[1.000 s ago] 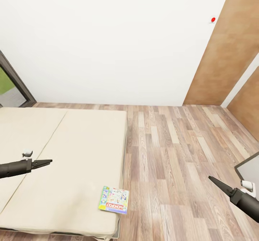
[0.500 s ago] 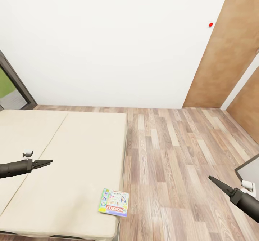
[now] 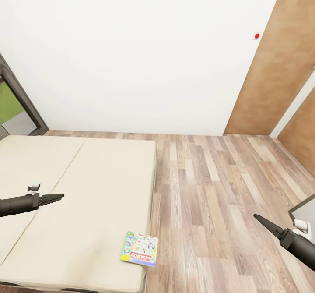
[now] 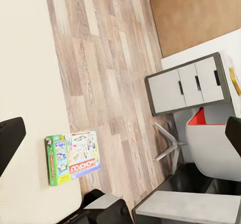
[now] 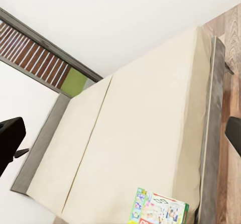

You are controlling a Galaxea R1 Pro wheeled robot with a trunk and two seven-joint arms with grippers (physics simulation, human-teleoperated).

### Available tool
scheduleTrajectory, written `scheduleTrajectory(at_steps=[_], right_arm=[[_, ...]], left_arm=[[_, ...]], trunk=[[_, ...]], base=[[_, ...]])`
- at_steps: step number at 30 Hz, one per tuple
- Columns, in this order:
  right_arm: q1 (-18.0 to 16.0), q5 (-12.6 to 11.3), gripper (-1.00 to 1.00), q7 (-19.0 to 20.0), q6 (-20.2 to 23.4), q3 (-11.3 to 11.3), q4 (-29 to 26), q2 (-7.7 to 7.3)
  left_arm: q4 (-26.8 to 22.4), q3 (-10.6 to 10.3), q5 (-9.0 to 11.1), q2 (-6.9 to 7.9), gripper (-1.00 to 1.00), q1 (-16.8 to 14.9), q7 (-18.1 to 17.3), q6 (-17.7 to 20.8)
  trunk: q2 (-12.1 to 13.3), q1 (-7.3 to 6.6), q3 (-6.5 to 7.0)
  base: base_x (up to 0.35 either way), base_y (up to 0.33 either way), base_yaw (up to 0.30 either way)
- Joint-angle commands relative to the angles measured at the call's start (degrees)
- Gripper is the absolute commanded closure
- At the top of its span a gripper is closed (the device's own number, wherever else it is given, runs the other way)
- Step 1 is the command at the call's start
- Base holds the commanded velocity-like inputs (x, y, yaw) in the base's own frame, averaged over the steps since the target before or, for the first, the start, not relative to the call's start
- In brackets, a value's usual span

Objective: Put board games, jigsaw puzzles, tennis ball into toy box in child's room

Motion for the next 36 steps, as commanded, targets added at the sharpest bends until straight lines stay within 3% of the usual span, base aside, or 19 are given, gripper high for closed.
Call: scheduleTrajectory(at_steps=[1, 27, 36], right_arm=[[-0.03, -0.27, -1.00, 0.02, 0.38, -0.03, 0.00, -0.01], [-0.07, -0.26, -1.00, -0.03, 0.37, -0.03, 0.00, -0.01], [-0.07, -0.26, -1.00, -0.10, 0.33, -0.03, 0.00, -0.01]], left_arm=[[0.00, 0.43, -0.60, -0.01, -1.00, -0.06, -0.28, 0.60], [-0.02, 0.43, -0.28, -0.32, -1.00, 1.25, -0.36, 0.65], [-0.02, 0.38, -0.27, -0.44, -1.00, 1.34, -0.31, 0.65]], trunk=[[-0.10, 0.04, -0.01], [-0.10, 0.04, 2.41], [-0.10, 0.04, 3.25]], base=[[0.000, 0.000, 0.083], [0.000, -0.002, 0.088], [0.000, -0.184, 0.089]])
